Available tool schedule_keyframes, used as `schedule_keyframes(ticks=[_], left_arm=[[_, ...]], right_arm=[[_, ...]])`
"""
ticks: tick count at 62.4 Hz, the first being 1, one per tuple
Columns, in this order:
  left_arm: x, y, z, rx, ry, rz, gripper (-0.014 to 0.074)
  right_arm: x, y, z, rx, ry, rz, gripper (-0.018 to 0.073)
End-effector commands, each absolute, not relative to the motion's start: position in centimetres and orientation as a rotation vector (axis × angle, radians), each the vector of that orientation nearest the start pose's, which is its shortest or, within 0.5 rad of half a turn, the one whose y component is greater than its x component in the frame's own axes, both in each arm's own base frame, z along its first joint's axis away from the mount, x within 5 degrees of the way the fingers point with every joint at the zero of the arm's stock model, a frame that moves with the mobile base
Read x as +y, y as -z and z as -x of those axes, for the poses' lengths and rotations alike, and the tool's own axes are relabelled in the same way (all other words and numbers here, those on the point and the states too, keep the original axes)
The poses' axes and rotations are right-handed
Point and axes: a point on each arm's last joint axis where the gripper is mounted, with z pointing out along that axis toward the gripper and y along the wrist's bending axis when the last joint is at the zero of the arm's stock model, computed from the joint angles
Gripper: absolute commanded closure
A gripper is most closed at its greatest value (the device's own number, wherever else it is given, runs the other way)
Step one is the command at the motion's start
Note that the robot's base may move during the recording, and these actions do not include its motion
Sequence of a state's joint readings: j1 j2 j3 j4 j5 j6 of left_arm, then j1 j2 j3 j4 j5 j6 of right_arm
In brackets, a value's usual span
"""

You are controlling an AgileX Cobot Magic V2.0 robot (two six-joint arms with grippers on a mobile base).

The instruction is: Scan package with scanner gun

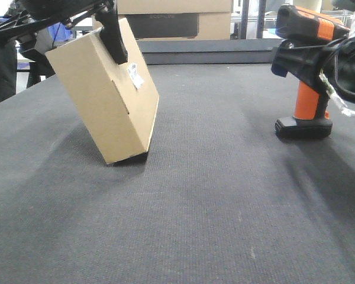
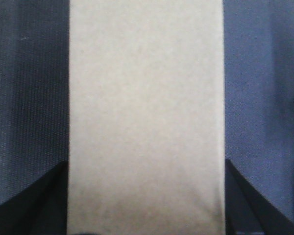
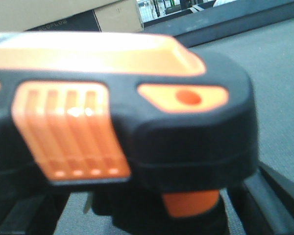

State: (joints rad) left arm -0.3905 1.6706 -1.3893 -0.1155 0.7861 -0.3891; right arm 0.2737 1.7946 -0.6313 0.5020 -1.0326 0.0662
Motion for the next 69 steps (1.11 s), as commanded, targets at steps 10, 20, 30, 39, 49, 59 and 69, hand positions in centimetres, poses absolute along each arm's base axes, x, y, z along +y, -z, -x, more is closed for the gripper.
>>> schedule_keyframes(ticks=[10,20,30,39,49,59,69], left_arm=[[-14.8,-30.3,-33.6,2.577,0.447,0.073,0.0708],[-14.9,-30.2,-33.6,2.579,0.447,0.073,0.0708],[-14.9,-30.2,-33.6,2.579,0.447,0.073,0.0708],[-14.9,-30.2,-33.6,2.579,0.447,0.073,0.0708],[-14.9,-30.2,-33.6,2.579,0.447,0.073,0.0708],[-14.9,-30.2,-33.6,2.579,0.447,0.073,0.0708],[-14.9,-30.2,-33.6,2.579,0.447,0.073,0.0708]], right_arm=[[4.8,-17.4,-32.1,1.594,-0.101,-0.385,0.0089],[4.8,-17.4,-32.1,1.594,-0.101,-0.385,0.0377],[4.8,-17.4,-32.1,1.594,-0.101,-0.385,0.0655],[4.8,-17.4,-32.1,1.598,-0.086,-0.369,0.0728],[4.8,-18.2,-31.9,1.612,0.113,-0.155,0.0728],[4.7,-19.5,-31.7,1.573,0.333,0.054,0.0728],[4.6,-19.7,-31.6,1.563,0.414,0.113,0.0728]])
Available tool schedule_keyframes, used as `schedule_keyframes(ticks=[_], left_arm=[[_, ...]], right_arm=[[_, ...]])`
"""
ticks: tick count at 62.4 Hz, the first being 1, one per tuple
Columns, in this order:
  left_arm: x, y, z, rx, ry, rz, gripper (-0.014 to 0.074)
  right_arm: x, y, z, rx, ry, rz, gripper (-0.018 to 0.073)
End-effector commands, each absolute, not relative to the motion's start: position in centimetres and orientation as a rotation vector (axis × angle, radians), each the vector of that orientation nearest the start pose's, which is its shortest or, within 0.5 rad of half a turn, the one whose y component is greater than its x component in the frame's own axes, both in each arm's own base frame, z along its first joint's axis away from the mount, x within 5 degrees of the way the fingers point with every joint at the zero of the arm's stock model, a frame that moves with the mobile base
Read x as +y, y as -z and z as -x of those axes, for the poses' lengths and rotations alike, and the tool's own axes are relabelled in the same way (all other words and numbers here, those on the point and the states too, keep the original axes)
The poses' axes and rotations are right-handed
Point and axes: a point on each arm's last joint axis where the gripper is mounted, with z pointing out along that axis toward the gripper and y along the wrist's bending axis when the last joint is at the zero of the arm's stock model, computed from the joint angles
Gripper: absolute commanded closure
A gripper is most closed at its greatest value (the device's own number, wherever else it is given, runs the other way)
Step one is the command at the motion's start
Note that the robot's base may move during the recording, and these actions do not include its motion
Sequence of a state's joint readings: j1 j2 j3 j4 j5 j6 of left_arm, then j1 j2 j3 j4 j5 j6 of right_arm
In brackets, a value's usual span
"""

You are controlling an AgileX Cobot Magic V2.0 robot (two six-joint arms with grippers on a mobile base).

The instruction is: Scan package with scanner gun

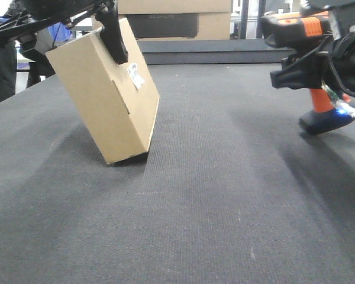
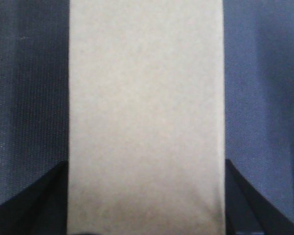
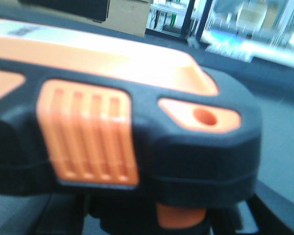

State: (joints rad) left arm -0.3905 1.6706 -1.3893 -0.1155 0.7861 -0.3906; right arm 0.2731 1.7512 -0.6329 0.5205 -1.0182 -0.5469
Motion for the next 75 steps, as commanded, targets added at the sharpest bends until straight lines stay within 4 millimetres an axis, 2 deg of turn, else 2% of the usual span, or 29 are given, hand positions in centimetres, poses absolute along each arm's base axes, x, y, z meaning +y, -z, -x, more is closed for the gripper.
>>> schedule_keyframes(ticks=[1,16,37,60,75], left_arm=[[-14.9,-30.2,-33.6,2.579,0.447,0.073,0.0708],[-14.9,-30.2,-33.6,2.579,0.447,0.073,0.0708],[-14.9,-30.2,-33.6,2.579,0.447,0.073,0.0708],[-14.9,-30.2,-33.6,2.577,0.447,0.073,0.0708],[-14.9,-30.2,-33.6,2.577,0.447,0.073,0.0708]], right_arm=[[4.6,-19.7,-31.6,1.563,0.414,0.113,0.0728],[4.5,-19.8,-31.6,1.551,0.383,0.075,0.0728],[4.4,-20.2,-31.6,1.455,0.005,-0.304,0.0728],[4.7,-19.7,-31.7,1.507,-0.053,-0.321,0.0728],[4.8,-18.2,-32.0,1.533,-0.031,-0.310,0.0728]])
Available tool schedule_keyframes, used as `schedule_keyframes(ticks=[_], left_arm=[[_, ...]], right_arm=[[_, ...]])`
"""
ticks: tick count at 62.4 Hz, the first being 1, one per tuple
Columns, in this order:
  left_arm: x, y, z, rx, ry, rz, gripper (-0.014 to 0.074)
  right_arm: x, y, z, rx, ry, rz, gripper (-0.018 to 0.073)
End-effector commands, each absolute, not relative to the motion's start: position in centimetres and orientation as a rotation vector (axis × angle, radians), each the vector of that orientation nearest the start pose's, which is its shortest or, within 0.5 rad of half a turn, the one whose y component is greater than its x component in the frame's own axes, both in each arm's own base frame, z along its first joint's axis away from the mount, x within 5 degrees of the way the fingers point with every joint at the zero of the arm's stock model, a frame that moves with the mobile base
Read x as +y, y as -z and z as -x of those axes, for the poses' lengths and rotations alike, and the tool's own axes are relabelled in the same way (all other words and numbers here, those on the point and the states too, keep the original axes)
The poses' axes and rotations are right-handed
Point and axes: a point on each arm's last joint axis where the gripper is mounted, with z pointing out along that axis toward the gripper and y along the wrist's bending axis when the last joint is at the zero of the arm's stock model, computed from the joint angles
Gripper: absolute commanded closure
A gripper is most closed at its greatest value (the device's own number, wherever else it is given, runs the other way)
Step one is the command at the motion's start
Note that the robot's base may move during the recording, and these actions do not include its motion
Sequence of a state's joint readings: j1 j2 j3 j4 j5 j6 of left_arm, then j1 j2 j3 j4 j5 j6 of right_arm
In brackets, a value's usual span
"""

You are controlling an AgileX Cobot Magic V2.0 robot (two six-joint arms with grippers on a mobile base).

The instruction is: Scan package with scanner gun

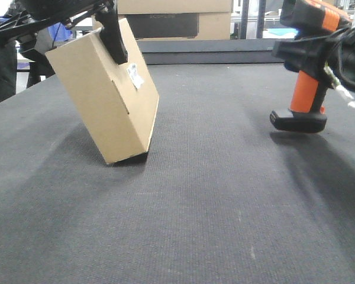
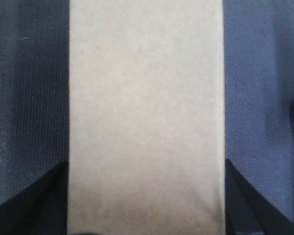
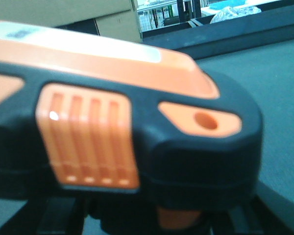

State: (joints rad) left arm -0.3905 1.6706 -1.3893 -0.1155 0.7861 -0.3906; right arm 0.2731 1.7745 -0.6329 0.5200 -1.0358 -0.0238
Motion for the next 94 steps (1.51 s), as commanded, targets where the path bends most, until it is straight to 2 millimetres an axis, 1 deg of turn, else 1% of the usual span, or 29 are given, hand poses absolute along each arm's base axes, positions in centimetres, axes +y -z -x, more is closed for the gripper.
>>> schedule_keyframes(ticks=[1,5,26,29,31,34,35,39,43,47,55,67,76,80,89,94], left_arm=[[-14.9,-30.2,-33.6,2.577,0.447,0.073,0.0708],[-14.9,-30.2,-33.6,2.577,0.447,0.073,0.0708],[-14.9,-30.2,-33.6,2.577,0.447,0.073,0.0708],[-14.9,-30.2,-33.6,2.577,0.447,0.073,0.0708],[-14.9,-30.2,-33.6,2.577,0.447,0.073,0.0708],[-14.9,-30.2,-33.6,2.577,0.447,0.073,0.0708],[-14.9,-30.2,-33.6,2.577,0.447,0.073,0.0708],[-14.9,-30.2,-33.6,2.575,0.448,0.073,0.0708],[-14.9,-30.3,-33.7,2.569,0.450,0.073,0.0708],[-14.9,-30.3,-33.7,2.567,0.451,0.073,0.0708],[-14.9,-30.3,-33.7,2.567,0.451,0.073,0.0708],[-14.8,-30.3,-33.7,2.566,0.441,0.068,0.0708],[-14.8,-30.3,-33.7,2.564,0.432,0.062,0.0708],[-14.8,-30.3,-33.7,2.564,0.432,0.062,0.0708],[-14.8,-30.2,-33.7,2.566,0.431,0.062,0.0708],[-14.8,-30.2,-33.7,2.569,0.430,0.062,0.0708]], right_arm=[[4.7,-18.2,-32.0,1.527,-0.028,-0.309,0.0728],[4.7,-18.3,-32.0,1.507,-0.022,-0.308,0.0728],[4.7,-18.2,-32.1,1.523,-0.027,-0.306,0.0728],[4.8,-18.1,-32.1,1.534,-0.029,-0.306,0.0704],[4.8,-18.0,-32.1,1.543,-0.030,-0.306,0.0666],[4.8,-17.8,-32.1,1.562,-0.034,-0.306,0.0566],[4.8,-17.8,-32.1,1.567,-0.034,-0.306,0.0515],[4.9,-17.6,-32.1,1.586,-0.038,-0.307,0.0367],[4.9,-17.6,-32.1,1.588,-0.038,-0.307,0.0238],[4.9,-17.6,-32.1,1.588,-0.038,-0.307,0.0132],[5.0,-17.3,-32.1,1.618,-0.043,-0.307,-0.0005],[5.2,-17.0,-32.0,1.662,-0.056,-0.290,-0.0001],[6.1,-17.2,-32.1,1.659,-0.091,-0.172,-0.0001],[6.5,-17.1,-32.0,1.663,-0.099,-0.156,-0.0001],[6.7,-16.5,-30.8,1.697,-0.098,-0.168,-0.0001],[6.3,-16.1,-29.7,1.721,-0.084,-0.187,-0.0001]])
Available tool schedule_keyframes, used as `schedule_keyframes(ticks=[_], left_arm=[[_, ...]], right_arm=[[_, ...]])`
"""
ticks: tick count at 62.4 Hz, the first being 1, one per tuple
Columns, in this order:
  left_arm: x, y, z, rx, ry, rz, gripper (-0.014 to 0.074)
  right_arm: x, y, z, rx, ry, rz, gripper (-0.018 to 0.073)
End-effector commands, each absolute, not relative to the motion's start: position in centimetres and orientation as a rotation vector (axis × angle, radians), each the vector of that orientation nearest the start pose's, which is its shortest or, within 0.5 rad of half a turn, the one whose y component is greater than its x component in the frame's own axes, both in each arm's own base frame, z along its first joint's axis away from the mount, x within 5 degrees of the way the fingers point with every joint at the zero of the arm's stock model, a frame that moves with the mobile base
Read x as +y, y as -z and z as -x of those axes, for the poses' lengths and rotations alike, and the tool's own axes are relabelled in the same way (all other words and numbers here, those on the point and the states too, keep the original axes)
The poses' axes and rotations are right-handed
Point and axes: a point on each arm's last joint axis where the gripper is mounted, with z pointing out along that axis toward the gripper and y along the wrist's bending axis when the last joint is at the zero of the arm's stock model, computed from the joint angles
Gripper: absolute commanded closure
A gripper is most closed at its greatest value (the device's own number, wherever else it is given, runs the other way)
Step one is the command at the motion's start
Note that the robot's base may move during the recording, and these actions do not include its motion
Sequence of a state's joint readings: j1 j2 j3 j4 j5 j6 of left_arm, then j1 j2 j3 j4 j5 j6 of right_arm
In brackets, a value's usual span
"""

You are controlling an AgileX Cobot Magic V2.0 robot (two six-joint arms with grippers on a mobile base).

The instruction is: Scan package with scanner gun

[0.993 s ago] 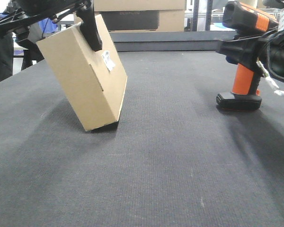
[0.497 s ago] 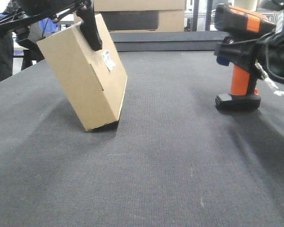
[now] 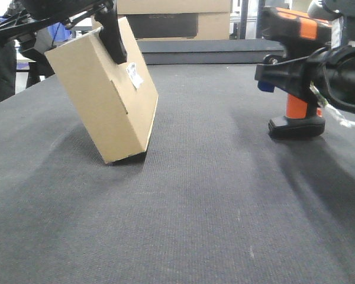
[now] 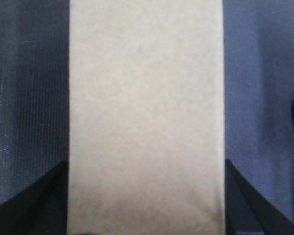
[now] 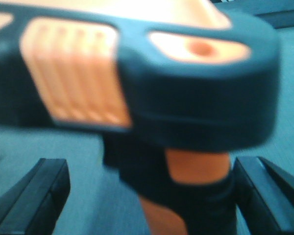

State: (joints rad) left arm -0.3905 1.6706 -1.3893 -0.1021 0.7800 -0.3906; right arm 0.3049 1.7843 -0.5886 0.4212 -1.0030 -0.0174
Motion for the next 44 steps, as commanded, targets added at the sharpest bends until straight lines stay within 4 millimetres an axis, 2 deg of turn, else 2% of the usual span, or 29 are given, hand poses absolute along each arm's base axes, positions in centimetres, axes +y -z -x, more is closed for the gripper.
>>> schedule_keyframes(ticks=[1,25,44], left_arm=[[-14.8,-30.2,-33.7,2.569,0.430,0.062,0.0708],[-14.7,-30.1,-33.5,2.596,0.409,0.055,0.0708],[-12.7,-29.8,-33.7,2.613,0.150,-0.045,0.0708]], right_arm=[[6.2,-16.0,-29.5,1.727,-0.081,-0.186,-0.0001],[4.2,-16.1,-24.3,1.686,-0.028,-0.183,-0.0001],[2.4,-16.9,-19.0,1.678,-0.029,-0.195,-0.0001]])
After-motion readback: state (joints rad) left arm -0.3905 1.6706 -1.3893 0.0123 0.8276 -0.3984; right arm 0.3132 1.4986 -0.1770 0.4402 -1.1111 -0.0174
